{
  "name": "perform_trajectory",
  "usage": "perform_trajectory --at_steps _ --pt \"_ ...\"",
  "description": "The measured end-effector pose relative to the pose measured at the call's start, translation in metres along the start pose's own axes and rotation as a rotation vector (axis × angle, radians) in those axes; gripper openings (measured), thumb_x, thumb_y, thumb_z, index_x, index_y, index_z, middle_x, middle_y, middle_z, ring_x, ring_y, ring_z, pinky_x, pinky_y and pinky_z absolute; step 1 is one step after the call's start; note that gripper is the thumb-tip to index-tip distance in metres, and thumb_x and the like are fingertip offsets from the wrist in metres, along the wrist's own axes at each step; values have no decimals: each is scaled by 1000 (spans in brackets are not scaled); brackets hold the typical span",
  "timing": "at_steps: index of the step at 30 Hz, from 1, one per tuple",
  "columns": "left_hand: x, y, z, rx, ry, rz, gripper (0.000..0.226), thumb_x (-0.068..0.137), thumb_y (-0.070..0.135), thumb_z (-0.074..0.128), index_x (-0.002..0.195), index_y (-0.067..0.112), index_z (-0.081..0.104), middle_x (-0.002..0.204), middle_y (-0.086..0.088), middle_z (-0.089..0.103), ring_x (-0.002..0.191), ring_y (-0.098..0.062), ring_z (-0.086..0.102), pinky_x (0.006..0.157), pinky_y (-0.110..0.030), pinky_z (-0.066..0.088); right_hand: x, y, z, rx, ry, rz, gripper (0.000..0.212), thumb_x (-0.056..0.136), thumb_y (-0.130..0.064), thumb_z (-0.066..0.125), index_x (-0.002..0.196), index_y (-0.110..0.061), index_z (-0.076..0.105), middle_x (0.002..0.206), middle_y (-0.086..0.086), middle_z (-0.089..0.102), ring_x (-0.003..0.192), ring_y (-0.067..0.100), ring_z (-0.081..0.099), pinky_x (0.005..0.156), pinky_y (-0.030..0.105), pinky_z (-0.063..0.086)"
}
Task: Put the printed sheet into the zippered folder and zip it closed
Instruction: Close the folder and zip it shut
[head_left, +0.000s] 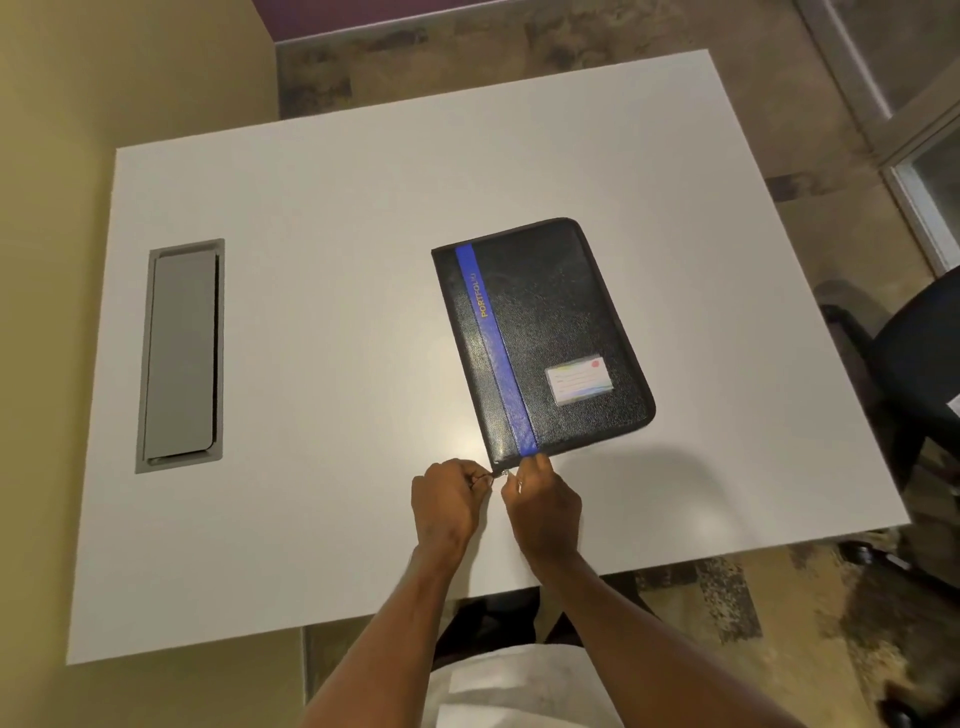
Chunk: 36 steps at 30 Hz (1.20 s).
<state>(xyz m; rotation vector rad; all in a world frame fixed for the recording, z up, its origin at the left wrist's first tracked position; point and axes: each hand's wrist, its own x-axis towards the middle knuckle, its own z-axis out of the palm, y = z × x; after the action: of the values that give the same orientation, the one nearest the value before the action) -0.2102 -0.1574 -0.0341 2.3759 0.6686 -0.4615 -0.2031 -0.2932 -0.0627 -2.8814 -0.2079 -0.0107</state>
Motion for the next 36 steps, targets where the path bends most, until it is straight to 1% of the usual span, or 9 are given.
perform_trajectory --at_steps 2,6,10,16,20,25,29,33,36 --pt "-1 1 2 37 -5 -5 19 83 28 68 66 25 61 61 3 60 59 -19 41 73 -40 55 2 3 -6 -33 -22 85 23 71 -4 81 73 -12 59 72 5 58 48 21 61 37 27 44" --pt "-7 5 1 -4 3 -33 12 85 26 72 74 22 74 68 7 72 71 -22 68 76 -36 53 10 27 -9 41 -39 363 15 88 -10 70 81 -10 57 80 10 59 49 32 64 41 32 47" --pt "-9 8 -1 -29 4 -47 9 85 23 71 80 25 78 76 10 75 76 -18 70 78 -35 54 21 67 -18 102 -92 481 14 98 -22 60 92 -9 59 96 13 58 64 40 66 55 37 46" --pt "-8 9 -1 22 14 1 8 85 26 72 80 26 79 77 11 77 77 -18 71 78 -38 55 31 109 -31 101 -70 368 9 96 -22 67 95 -14 62 96 8 60 74 36 68 57 32 38" --pt "-8 16 2 66 -20 33 8 84 26 72 81 29 78 86 11 79 84 -19 72 81 -38 53 32 114 -31 197 -30 430 9 96 -20 65 95 -13 60 99 9 59 76 37 68 59 33 43" --pt "-9 54 15 247 83 335 34 80 40 67 112 29 64 115 6 58 105 -22 53 89 -40 44 31 107 -28 293 -12 476 11 101 -17 57 95 -9 60 99 11 59 73 37 67 61 29 38" --pt "2 94 37 353 38 625 51 87 32 70 134 23 52 145 -6 46 134 -31 44 107 -45 41 30 114 -30 309 -63 456 14 103 -24 55 97 -12 59 100 6 60 79 31 67 63 32 46" --pt "27 106 59 494 -55 641 72 93 24 71 156 25 36 169 -17 23 158 -40 16 123 -61 25 35 120 -34 278 -101 433 13 101 -23 57 100 -11 62 101 5 63 82 29 68 67 36 52" --pt "35 105 62 573 -112 645 62 96 27 67 153 25 41 166 -17 32 155 -42 25 118 -64 32 37 125 -38 252 -103 385 8 98 -20 61 98 -12 61 97 5 63 79 27 68 63 35 52"
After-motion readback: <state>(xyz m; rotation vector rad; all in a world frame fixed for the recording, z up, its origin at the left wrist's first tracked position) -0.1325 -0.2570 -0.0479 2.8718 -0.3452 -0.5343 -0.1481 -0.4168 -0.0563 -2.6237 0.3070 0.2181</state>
